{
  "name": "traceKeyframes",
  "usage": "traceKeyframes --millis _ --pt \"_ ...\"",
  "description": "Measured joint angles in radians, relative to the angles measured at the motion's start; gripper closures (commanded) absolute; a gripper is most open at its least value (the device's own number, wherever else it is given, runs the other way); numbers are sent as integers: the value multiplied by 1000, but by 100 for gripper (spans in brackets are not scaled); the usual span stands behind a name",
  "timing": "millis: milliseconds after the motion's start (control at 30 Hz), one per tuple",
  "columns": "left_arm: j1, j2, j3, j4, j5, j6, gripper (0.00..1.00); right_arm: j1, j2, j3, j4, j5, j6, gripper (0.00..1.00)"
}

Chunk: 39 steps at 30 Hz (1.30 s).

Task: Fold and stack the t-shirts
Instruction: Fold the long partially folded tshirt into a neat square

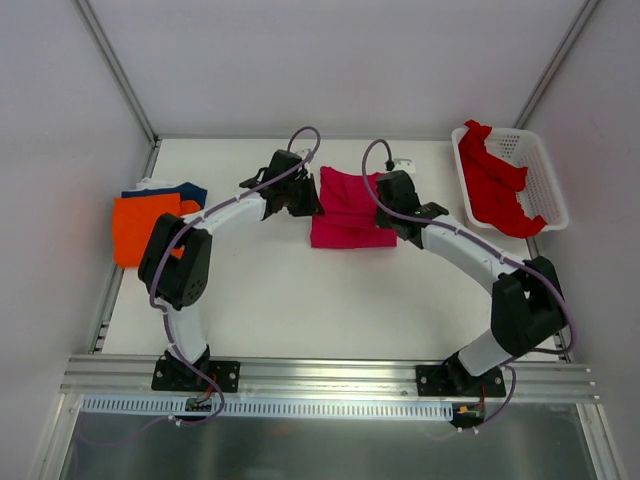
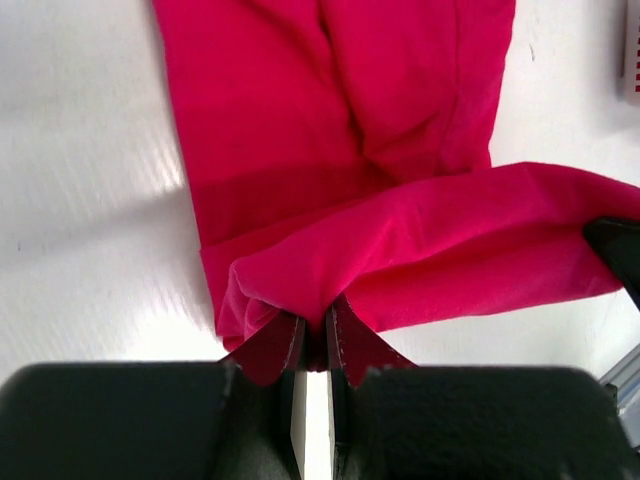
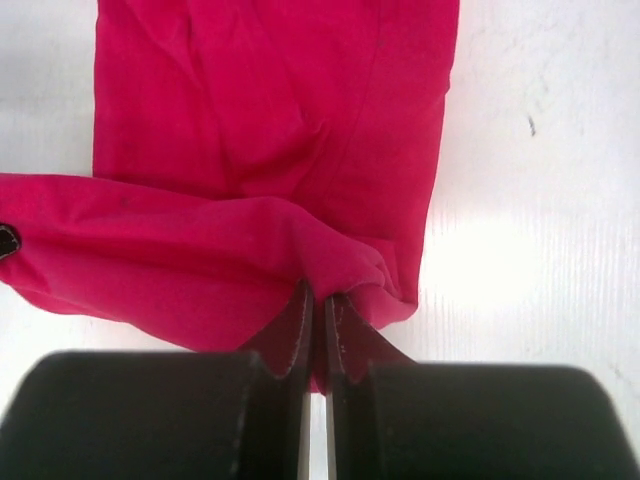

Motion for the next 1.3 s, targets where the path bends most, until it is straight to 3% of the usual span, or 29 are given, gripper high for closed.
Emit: traceKeyframes --millis 200,767,800,833,867,900,933,967,1000,1067,1300 --pt "34 146 219 -62 48 31 100 -66 95 108 -8 -37 -39 99" --pt "104 459 598 -129 165 44 99 -208 376 388 -18 -161 -77 100" --pt "105 473 606 -129 167 44 92 -212 395 399 -19 -165 -77 99" --pt "106 489 613 -133 169 45 56 -216 415 412 -19 -169 -77 99" --pt "106 504 620 -136 169 51 35 -219 435 424 -18 -173 -78 94" --pt "106 518 626 -137 167 50 6 -222 453 432 -15 -175 -78 62" --pt "108 531 632 -140 164 52 1 -226 469 436 -8 -177 -77 31" --pt "109 540 637 -143 159 46 1 -230 484 439 -1 -179 -76 17" --pt "110 548 640 -146 143 47 1 -235 497 439 7 -180 -81 11" --pt "111 555 650 -157 112 48 1 -243 521 450 13 -176 -93 8" --pt "110 494 689 -168 -18 73 1 -258 502 512 61 -120 -162 6"
